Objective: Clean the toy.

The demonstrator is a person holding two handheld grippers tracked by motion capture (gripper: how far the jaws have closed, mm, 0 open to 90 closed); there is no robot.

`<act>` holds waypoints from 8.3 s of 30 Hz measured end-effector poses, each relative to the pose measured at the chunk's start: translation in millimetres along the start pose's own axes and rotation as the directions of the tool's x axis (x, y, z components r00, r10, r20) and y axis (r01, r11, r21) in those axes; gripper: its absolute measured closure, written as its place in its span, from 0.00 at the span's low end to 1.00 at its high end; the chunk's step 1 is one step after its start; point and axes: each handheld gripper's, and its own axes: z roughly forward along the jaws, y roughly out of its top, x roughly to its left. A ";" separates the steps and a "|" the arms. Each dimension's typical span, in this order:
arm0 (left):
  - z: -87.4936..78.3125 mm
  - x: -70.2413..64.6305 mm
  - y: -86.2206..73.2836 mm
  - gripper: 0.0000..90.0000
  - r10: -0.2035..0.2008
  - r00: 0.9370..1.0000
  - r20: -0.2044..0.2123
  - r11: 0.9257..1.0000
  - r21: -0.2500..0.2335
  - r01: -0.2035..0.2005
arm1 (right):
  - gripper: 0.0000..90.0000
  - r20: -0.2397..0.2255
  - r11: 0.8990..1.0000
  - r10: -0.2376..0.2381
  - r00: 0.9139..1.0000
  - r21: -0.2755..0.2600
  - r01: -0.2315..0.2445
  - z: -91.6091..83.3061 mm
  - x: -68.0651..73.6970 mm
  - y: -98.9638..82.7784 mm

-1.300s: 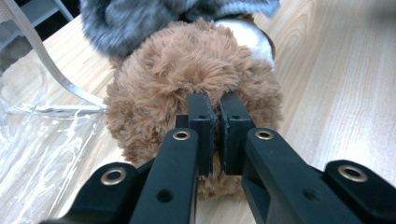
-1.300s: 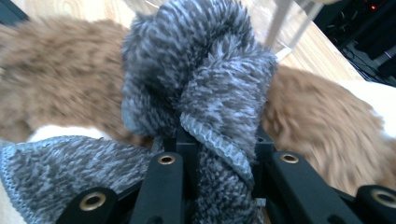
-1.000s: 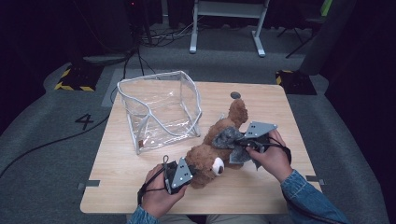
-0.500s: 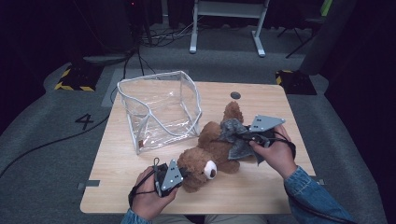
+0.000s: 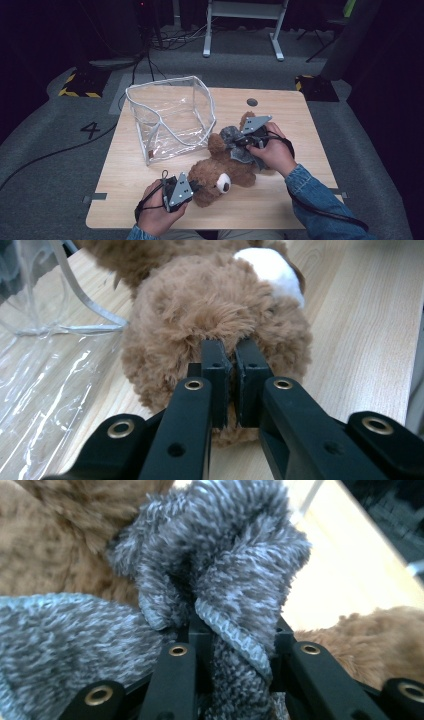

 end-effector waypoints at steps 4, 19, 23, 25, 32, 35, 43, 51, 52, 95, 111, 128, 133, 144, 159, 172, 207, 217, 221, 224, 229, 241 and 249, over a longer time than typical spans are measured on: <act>-2.9 5.5 -0.7 0.95 0.006 0.999 -0.041 1.000 0.009 -0.006 | 0.83 -0.002 0.998 0.014 1.000 0.067 -0.014 -14.2 2.7 -11.4; 4.3 29.6 -13.1 0.95 -0.029 0.995 -0.097 0.999 0.010 0.030 | 0.82 0.088 0.979 0.128 0.988 0.150 -0.140 -58.3 -4.7 -75.3; 5.1 28.4 -12.1 0.95 -0.025 0.995 -0.102 1.000 0.016 0.027 | 0.81 0.093 0.995 0.097 0.991 -0.009 -0.097 -76.7 4.1 -59.5; 5.0 27.8 -12.3 0.95 -0.025 0.995 -0.099 1.000 0.014 0.026 | 0.81 0.053 0.995 0.063 0.997 -0.081 -0.058 -72.6 13.3 -49.3; 4.3 27.1 -13.7 0.95 -0.020 0.995 -0.096 1.000 0.000 0.020 | 0.80 -0.021 0.999 0.043 0.999 -0.022 -0.044 -28.8 25.3 -58.9; 4.2 27.0 -14.3 0.95 -0.023 0.995 -0.092 1.000 0.002 0.023 | 0.81 0.020 0.997 0.043 0.999 0.061 -0.044 -29.9 20.4 -72.9; 5.3 27.4 -14.1 0.94 -0.042 0.994 -0.104 0.999 -0.002 0.042 | 0.81 0.158 0.976 0.136 0.978 0.149 -0.160 -56.0 -4.6 -110.3; 10.1 19.9 -8.5 0.94 -0.042 0.997 -0.072 0.998 -0.042 0.039 | 0.81 0.081 0.994 0.022 0.996 -0.108 -0.014 -79.4 35.8 -59.0; 10.2 16.8 -6.4 0.94 -0.025 0.998 -0.062 0.999 -0.044 0.023 | 0.81 0.066 0.991 -0.001 0.998 -0.133 0.010 -78.4 43.1 -49.4; 20.8 -4.5 -0.5 0.95 0.001 1.000 0.016 0.998 -0.068 0.000 | 0.82 -0.033 0.963 -0.218 0.975 -0.170 0.210 -23.7 96.0 15.7; 23.8 -1.2 -3.0 0.94 -0.034 0.999 0.000 0.998 -0.050 0.034 | 0.82 -0.212 0.921 -0.384 0.899 -0.158 0.357 3.3 154.5 -7.0; 23.5 3.2 -2.4 0.94 -0.034 0.999 -0.031 0.998 -0.060 0.032 | 0.81 -0.178 0.861 -0.503 0.846 -0.194 0.471 20.0 179.4 -1.1; 23.1 4.0 -3.8 0.94 -0.036 0.999 -0.022 0.997 -0.062 0.035 | 0.82 -0.189 0.904 -0.427 0.884 -0.060 0.424 29.9 166.4 -28.9; 24.2 5.0 -3.5 0.94 -0.032 0.999 -0.042 0.998 -0.047 0.030 | 0.82 -0.015 0.917 -0.382 0.924 0.116 0.381 -23.2 119.2 -29.4; 24.4 6.0 -5.6 0.94 -0.032 0.999 -0.016 0.998 -0.046 0.031 | 0.82 0.084 0.976 -0.211 0.974 -0.038 0.214 -13.5 106.9 -30.6; 25.1 10.7 -3.6 0.94 -0.034 0.999 -0.019 0.998 -0.056 0.033 | 0.82 -0.123 0.986 -0.132 0.984 0.083 0.142 -29.6 106.5 -71.1; -8.0 19.3 -17.0 0.51 -0.205 0.978 -0.040 0.973 -0.117 0.200 | 0.37 0.204 0.980 0.178 0.963 -0.119 -0.156 -77.0 -12.7 -124.2; -4.3 14.8 -18.1 0.50 -0.210 0.977 -0.020 0.972 -0.116 0.207 | 0.41 -0.030 0.973 -0.082 0.996 -0.217 0.074 -39.3 31.9 -64.4; -6.9 16.1 -19.9 0.50 -0.215 0.976 -0.030 0.971 -0.118 0.210 | 0.40 -0.038 0.962 -0.210 0.977 -0.186 0.199 -17.9 40.7 -49.9; -7.9 16.1 -20.5 0.50 -0.221 0.975 -0.028 0.969 -0.121 0.216 | 0.33 -0.026 0.959 -0.251 0.968 -0.147 0.244 -4.6 41.2 -44.4; -6.9 15.6 -21.0 0.50 -0.223 0.975 -0.027 0.969 -0.118 0.218 | 0.31 -0.020 0.954 -0.280 0.960 -0.122 0.275 11.0 38.7 -41.2; -5.2 16.0 -21.6 0.49 -0.228 0.973 -0.024 0.967 -0.120 0.224 | 0.29 -0.031 0.952 -0.293 0.955 -0.101 0.289 28.8 34.1 -47.5; -5.5 15.9 -21.4 0.49 -0.231 0.973 -0.020 0.966 -0.121 0.227 | 0.29 -0.011 0.929 -0.369 0.929 -0.033 0.369 38.5 36.5 -45.3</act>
